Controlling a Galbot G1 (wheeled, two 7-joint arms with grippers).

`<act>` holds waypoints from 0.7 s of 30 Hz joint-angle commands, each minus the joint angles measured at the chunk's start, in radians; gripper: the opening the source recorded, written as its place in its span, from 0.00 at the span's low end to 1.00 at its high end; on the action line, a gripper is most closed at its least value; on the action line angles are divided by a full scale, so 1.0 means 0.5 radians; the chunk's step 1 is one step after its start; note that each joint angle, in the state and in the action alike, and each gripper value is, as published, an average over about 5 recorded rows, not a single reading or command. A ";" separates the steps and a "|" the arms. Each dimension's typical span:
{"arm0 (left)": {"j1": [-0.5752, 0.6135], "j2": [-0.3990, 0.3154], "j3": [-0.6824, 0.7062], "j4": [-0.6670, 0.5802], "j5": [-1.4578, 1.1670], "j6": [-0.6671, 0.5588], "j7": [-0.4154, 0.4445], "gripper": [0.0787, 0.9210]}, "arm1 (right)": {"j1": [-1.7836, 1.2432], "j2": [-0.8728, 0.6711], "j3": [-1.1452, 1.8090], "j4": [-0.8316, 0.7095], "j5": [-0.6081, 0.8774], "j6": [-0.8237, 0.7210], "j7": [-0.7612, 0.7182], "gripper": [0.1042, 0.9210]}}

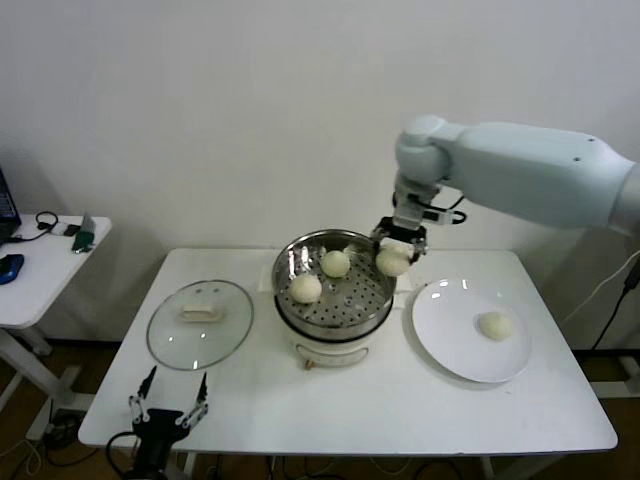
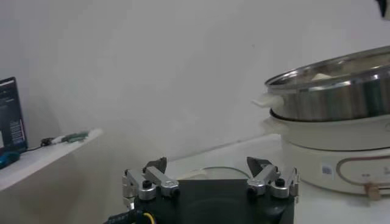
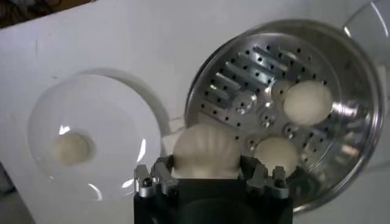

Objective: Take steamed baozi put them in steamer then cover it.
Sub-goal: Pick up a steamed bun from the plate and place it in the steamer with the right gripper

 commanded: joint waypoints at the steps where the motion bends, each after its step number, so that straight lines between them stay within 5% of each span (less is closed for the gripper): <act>1: 0.007 0.013 -0.017 -0.010 -0.005 0.009 -0.001 0.88 | -0.195 0.337 0.088 -0.035 -0.255 0.171 0.016 0.74; 21: -0.025 0.026 -0.018 0.031 -0.013 0.014 0.006 0.88 | -0.423 0.443 0.052 -0.061 -0.323 0.208 0.035 0.74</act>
